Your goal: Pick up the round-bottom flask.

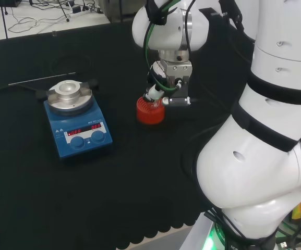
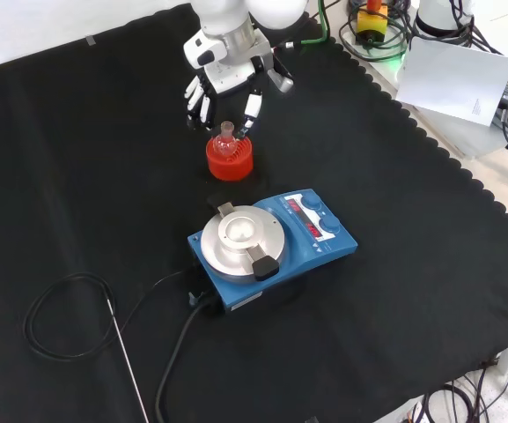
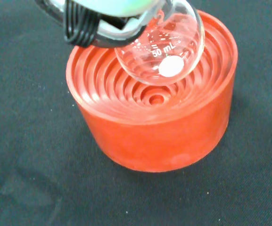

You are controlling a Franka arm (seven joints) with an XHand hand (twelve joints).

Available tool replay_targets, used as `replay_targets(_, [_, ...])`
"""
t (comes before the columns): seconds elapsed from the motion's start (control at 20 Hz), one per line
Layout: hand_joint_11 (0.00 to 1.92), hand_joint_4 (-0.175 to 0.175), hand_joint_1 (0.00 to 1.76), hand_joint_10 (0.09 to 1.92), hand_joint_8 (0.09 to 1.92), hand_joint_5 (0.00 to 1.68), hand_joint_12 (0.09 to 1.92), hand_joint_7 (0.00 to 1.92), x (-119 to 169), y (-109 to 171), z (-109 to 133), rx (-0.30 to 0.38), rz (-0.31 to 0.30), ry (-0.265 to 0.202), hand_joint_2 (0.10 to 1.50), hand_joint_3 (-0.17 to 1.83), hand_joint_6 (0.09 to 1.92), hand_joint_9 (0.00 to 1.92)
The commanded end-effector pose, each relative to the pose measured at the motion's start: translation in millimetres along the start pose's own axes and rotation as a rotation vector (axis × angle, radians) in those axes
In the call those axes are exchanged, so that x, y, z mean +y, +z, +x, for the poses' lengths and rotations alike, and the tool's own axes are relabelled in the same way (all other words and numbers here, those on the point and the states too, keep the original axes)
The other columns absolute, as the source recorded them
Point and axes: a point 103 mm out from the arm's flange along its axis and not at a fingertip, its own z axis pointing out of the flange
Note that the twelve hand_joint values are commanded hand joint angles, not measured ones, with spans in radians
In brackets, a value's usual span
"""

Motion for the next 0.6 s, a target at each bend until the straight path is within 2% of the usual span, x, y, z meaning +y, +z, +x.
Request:
replay_targets(0.05, [0.54,0.164,1.10,0.56,0.69,1.16,1.27,0.58,-11.8,-39.5,12.0,-0.035,-0.016,-0.004,0.72,0.63,0.86,0.80])
replay_targets(0.25, [0.54,0.164,1.10,0.56,0.69,1.16,1.27,0.58,-25.6,-68.4,25.3,-0.062,-0.031,-0.012,0.72,0.63,0.86,0.80])
replay_targets(0.6, [0.54,0.161,1.10,0.56,0.69,1.16,1.27,0.58,-35.0,-84.7,41.9,-0.065,-0.034,-0.022,0.72,0.64,0.86,0.80])
